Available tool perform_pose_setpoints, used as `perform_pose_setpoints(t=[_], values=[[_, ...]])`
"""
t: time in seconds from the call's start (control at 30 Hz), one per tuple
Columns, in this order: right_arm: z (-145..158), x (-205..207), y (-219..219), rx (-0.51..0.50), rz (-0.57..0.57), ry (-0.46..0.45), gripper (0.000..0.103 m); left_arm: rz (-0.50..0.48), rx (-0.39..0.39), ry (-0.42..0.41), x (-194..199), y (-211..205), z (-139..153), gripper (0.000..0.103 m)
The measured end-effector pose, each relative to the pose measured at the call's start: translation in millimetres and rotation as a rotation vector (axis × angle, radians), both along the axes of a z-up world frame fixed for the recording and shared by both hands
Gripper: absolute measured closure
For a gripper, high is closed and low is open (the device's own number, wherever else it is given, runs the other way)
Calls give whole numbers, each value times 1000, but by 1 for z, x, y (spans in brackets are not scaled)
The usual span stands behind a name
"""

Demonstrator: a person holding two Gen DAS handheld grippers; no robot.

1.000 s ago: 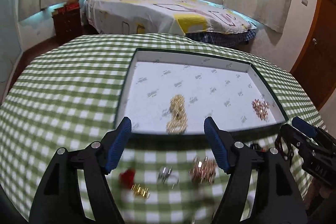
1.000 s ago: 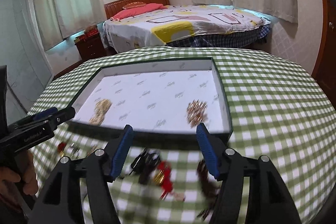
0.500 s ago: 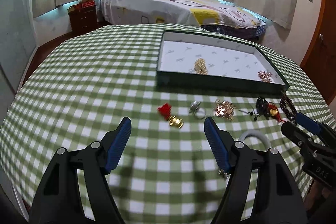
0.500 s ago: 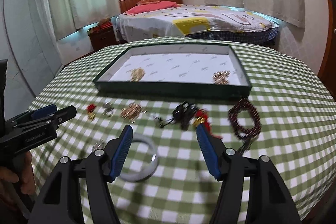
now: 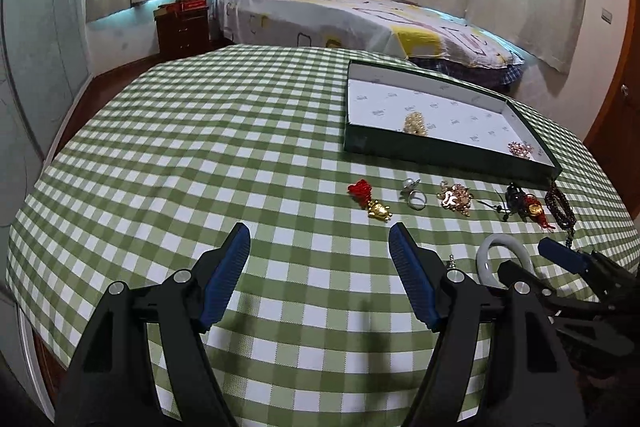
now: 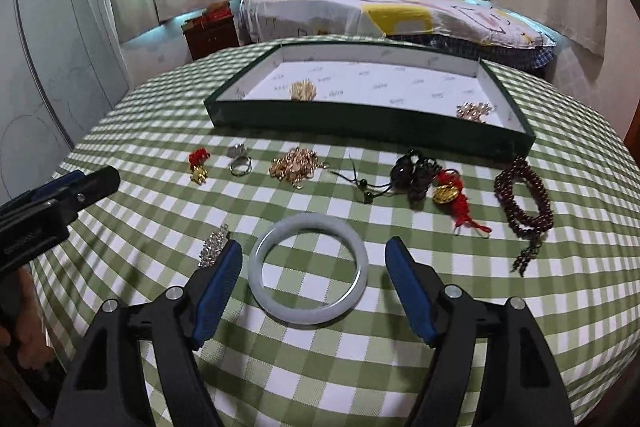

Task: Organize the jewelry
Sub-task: 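Move the right tool back to the white jade bangle and grasp it, then grasp the rhinestone hair clip with the left tool while the right tool holds the bangle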

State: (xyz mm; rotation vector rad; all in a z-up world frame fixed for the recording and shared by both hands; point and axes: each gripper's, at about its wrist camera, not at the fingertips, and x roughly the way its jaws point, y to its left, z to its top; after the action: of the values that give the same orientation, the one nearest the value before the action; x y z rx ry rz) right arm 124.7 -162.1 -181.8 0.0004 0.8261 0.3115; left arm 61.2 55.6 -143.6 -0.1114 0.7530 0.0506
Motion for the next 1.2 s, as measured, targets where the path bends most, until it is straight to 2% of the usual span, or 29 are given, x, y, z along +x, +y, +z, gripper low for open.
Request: perform_pose_setpoints(t=[0.27, 0.37, 0.5, 1.03, 1.2], values=[[-12, 6, 9, -38, 16, 33, 28, -17, 7, 22, 2, -6, -7, 33], [-13, 5, 8, -55, 24, 27, 34, -26, 6, 29, 3, -10, -9, 33], [-12, 3, 4, -50, 22, 30, 34, -44, -4, 35, 2, -16, -11, 33], [0, -4, -49, -2, -76, -8, 34, -162, 8, 100, 6, -69, -26, 33], [-1, -4, -59, 11, -86, -9, 34, -200, 28, 131, 10, -85, -34, 45]])
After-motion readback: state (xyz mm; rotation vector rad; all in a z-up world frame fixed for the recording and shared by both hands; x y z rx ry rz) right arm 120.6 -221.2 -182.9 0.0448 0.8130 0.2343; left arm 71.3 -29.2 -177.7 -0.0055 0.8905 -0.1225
